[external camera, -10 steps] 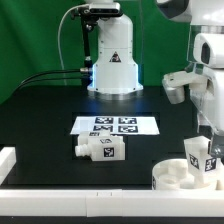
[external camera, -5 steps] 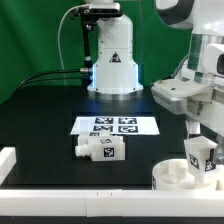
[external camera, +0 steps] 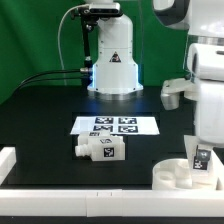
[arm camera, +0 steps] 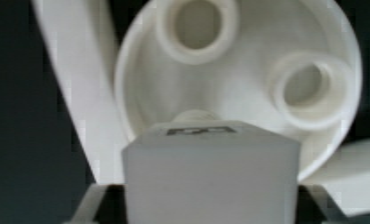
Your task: Assemble stool
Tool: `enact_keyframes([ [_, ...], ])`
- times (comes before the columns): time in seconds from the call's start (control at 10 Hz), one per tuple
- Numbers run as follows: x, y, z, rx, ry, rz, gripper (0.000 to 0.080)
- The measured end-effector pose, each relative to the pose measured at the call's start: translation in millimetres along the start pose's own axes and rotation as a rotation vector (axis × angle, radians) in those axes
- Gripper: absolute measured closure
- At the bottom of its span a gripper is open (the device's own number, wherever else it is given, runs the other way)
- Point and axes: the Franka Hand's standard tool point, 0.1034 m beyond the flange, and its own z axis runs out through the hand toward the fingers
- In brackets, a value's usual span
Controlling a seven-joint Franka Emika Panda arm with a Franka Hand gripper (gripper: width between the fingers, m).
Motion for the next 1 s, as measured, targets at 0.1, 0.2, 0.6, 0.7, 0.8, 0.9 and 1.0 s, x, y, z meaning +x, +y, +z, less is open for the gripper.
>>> enact_keyframes([
  [0.1,0.9,-1.7,0.5,0.043,-0.005,0.215,0.0466],
  [0.2,1.3,0.5,0.4,0.081,-0.005,0.333,0.0466],
  [0.6,2.4,-1.4,1.8,0.084,-0.01,0.6,0.0466],
  [0.7,2.5,-1.8,2.3,0.106,-0.001,0.787,0.0466],
  [0.8,1.5,-1.5,2.7,0.149,0.009,1.006,0.0466],
  [0.9,-0.9,0.2,2.6,0.185,0.018,1.136,0.0466],
  [1.0,0.7,-1.1,2.6,0.185,0.013,1.169,0.0466],
])
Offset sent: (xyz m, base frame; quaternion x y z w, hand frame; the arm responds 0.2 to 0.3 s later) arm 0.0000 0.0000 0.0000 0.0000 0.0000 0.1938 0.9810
